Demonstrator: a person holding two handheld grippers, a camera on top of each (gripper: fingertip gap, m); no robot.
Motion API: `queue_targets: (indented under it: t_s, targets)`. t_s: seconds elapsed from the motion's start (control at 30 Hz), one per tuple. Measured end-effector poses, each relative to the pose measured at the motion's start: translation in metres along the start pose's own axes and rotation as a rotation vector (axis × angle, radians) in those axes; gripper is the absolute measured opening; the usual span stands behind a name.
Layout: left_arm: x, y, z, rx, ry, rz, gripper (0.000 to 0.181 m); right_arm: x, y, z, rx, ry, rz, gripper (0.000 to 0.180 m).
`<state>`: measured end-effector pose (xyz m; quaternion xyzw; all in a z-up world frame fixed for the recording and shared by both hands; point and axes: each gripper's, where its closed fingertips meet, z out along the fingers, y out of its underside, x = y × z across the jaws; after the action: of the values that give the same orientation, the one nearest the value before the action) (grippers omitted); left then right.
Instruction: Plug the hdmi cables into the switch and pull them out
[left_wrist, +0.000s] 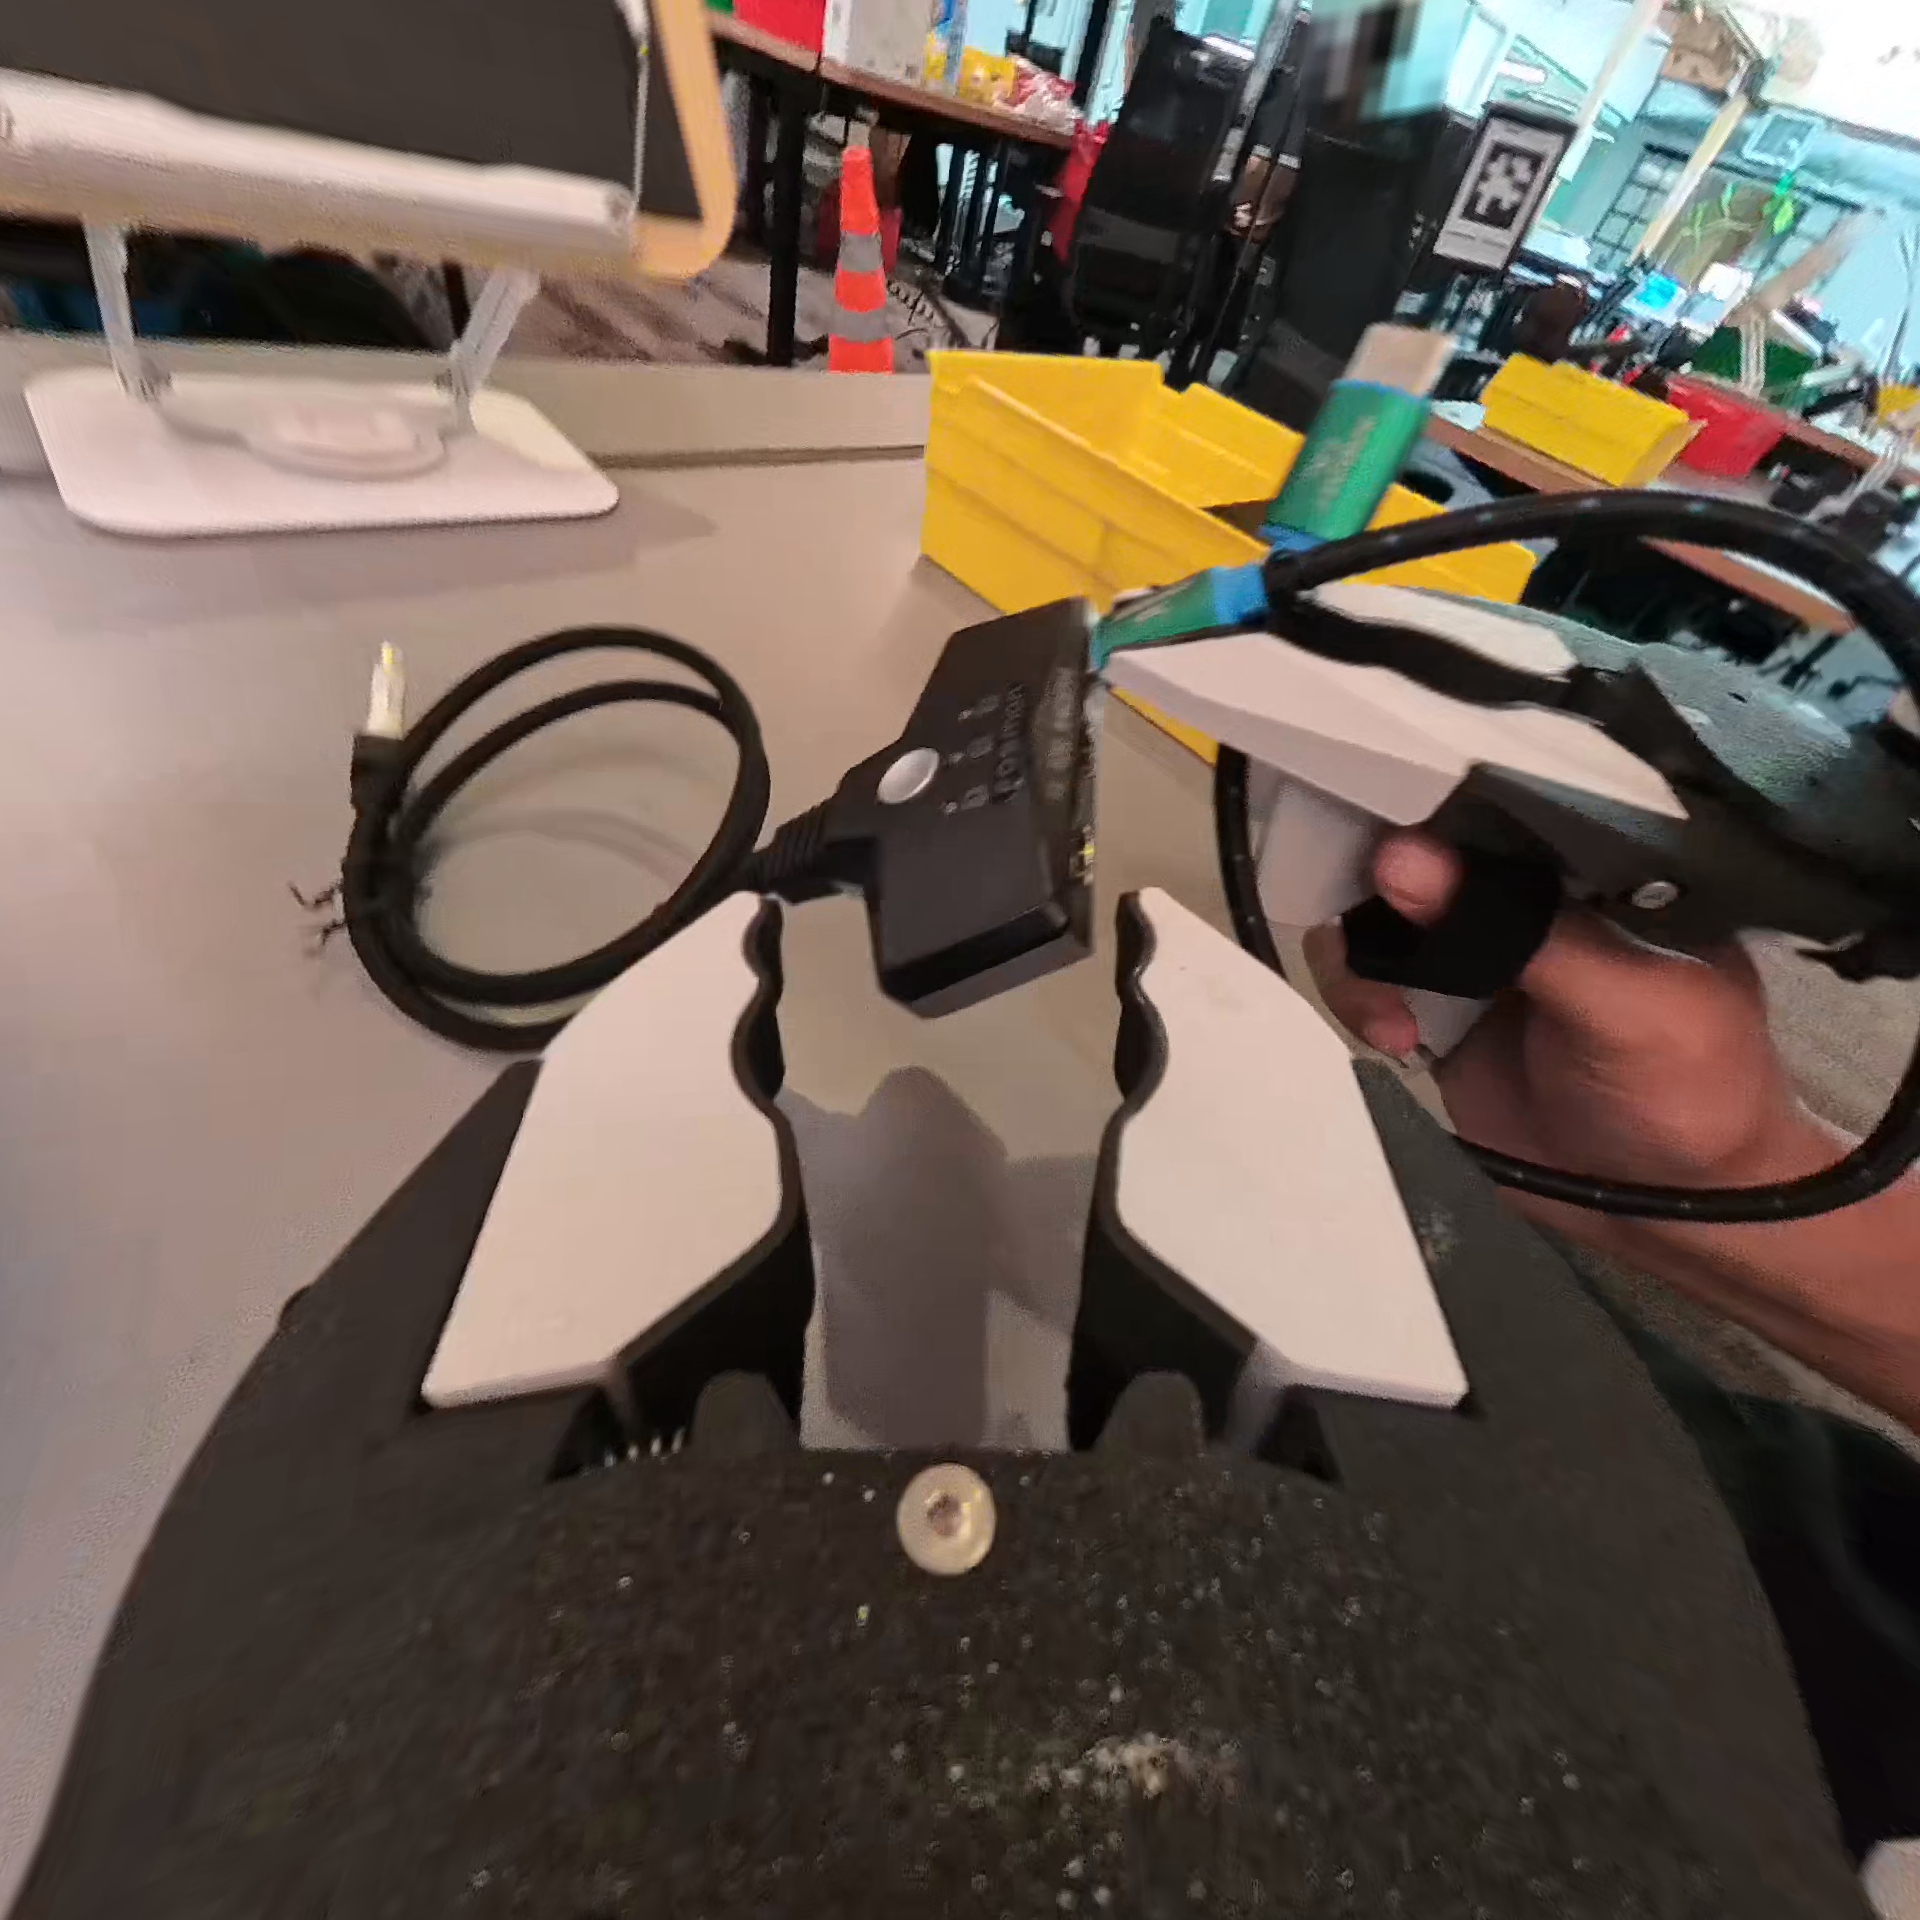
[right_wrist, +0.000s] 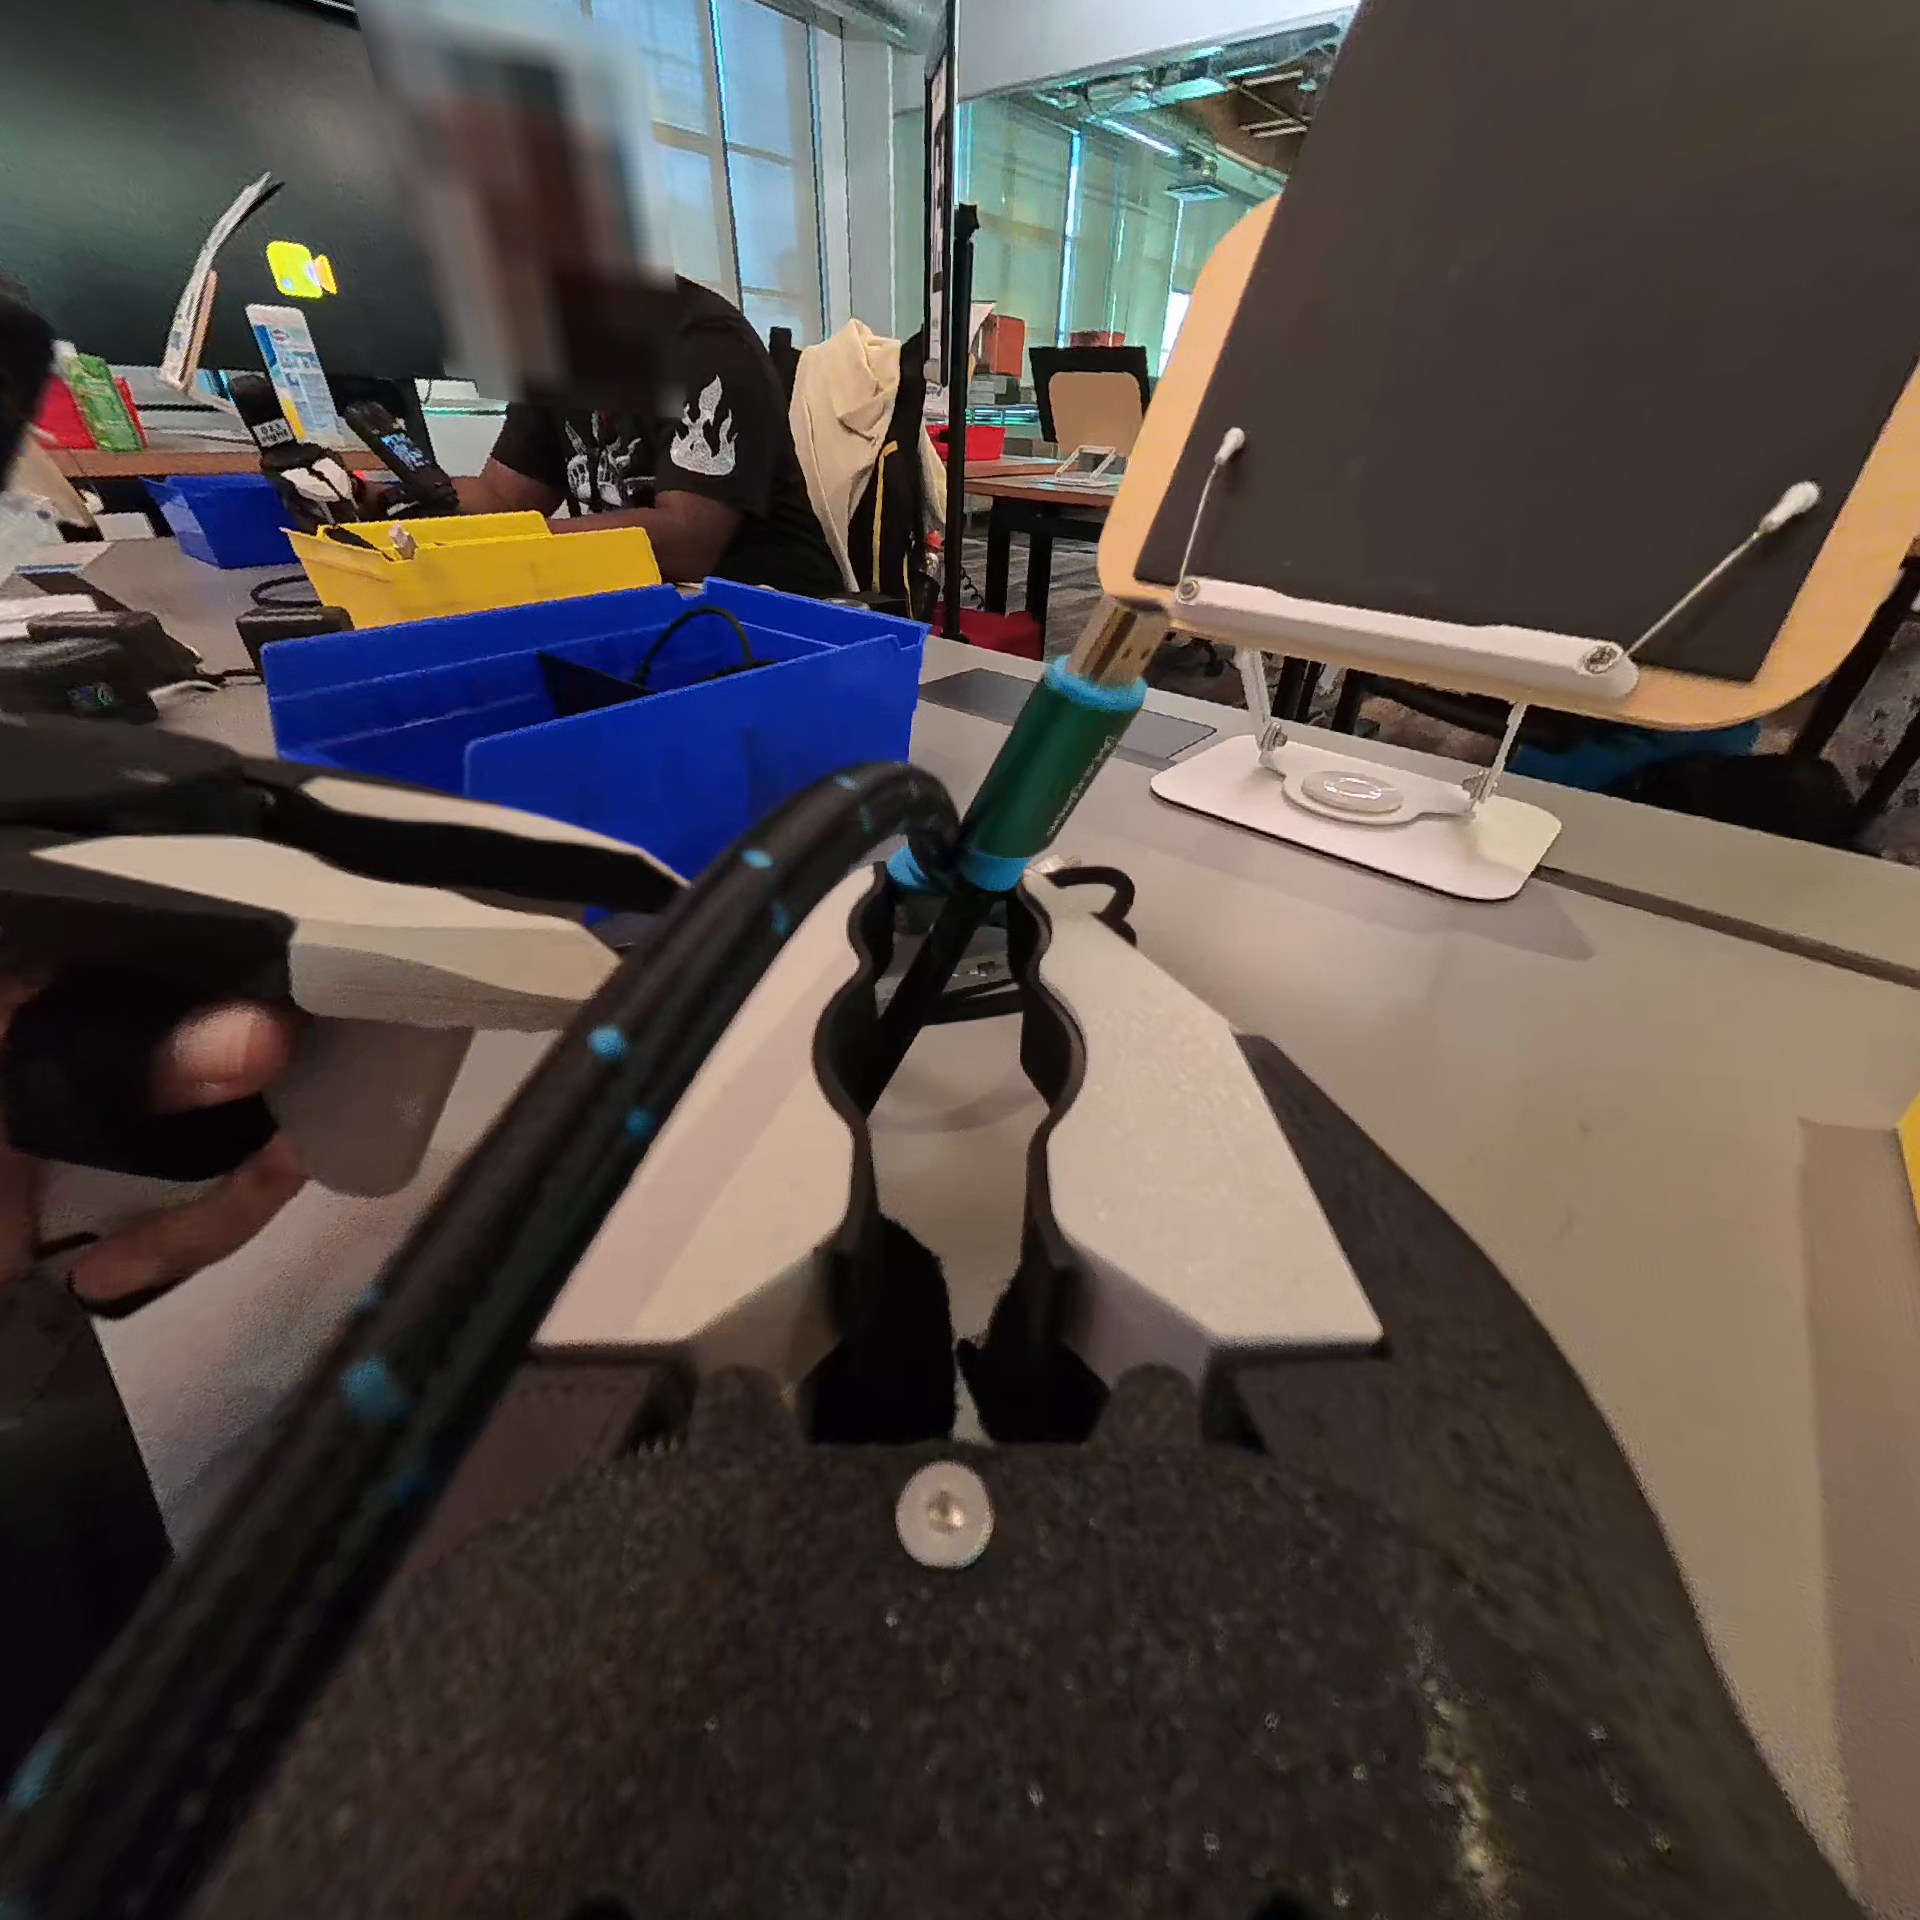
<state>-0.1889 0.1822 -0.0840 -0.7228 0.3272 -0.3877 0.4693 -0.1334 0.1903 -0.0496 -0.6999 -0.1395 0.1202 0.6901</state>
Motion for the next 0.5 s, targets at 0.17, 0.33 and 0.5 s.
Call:
queue_targets:
  t_s: [0.17, 0.33, 0.5]
  targets:
    - [0.004, 0.008, 0.008, -0.012, 0.097, -0.169, 0.058, -0.002, 0.007, 0.0, -0.013, -0.009, 0.054, 0.017]
    - [-0.004, 0.011, 0.013, -0.004, 0.107, -0.228, 0.048, -0.005, 0.015, 0.003, -0.035, 0.006, 0.075, 0.018]
    - [-0.007, 0.022, 0.031, -0.091, 0.11, -0.227, 0.048, 0.01, 0.031, 0.002, -0.091, 0.115, 0.125, 0.02]
